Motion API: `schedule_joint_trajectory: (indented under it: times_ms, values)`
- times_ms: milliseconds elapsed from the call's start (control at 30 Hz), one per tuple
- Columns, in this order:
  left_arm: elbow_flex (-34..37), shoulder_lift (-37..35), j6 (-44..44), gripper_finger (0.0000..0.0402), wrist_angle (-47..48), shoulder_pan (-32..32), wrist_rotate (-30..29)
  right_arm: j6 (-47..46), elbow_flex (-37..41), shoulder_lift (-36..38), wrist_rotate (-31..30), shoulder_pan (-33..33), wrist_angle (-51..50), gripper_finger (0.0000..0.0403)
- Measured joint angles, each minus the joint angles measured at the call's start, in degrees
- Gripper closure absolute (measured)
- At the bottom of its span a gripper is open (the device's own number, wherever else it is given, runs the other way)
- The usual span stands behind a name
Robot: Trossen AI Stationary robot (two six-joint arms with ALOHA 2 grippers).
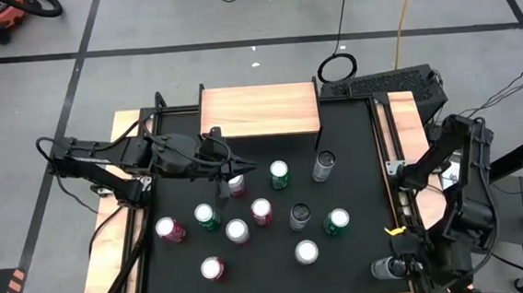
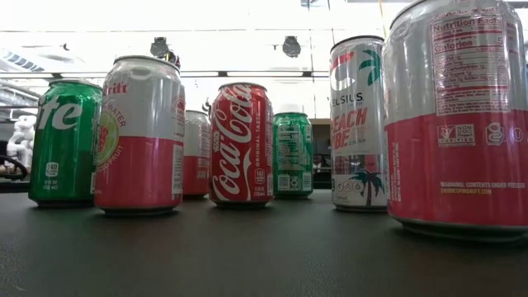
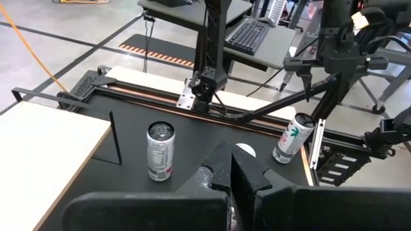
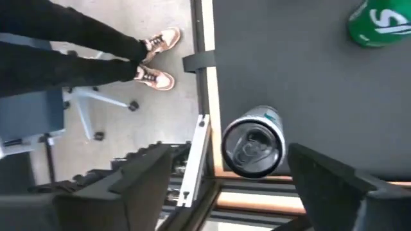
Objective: Place canned beverage on shelf
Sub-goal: Put the bottom right white pink soda can on the shelf
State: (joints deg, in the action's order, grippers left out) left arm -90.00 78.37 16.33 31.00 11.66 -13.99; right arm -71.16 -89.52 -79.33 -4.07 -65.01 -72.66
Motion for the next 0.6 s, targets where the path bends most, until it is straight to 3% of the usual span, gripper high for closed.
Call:
schedule_joint_trajectory:
  times_ms: [100, 600]
  values:
    - [0.0, 0.0, 0.1, 0.0402, 0.0, 0.0, 0.0, 0.2, 0.1, 0.0, -3.5, -1.3, -1.3, 0.0093]
    - [0.0, 0.0, 1.4, 0.0402, 0.0, 0.0, 0.0, 1.4, 1.3, 0.0, -5.1, -3.0, -3.5, 0.0072]
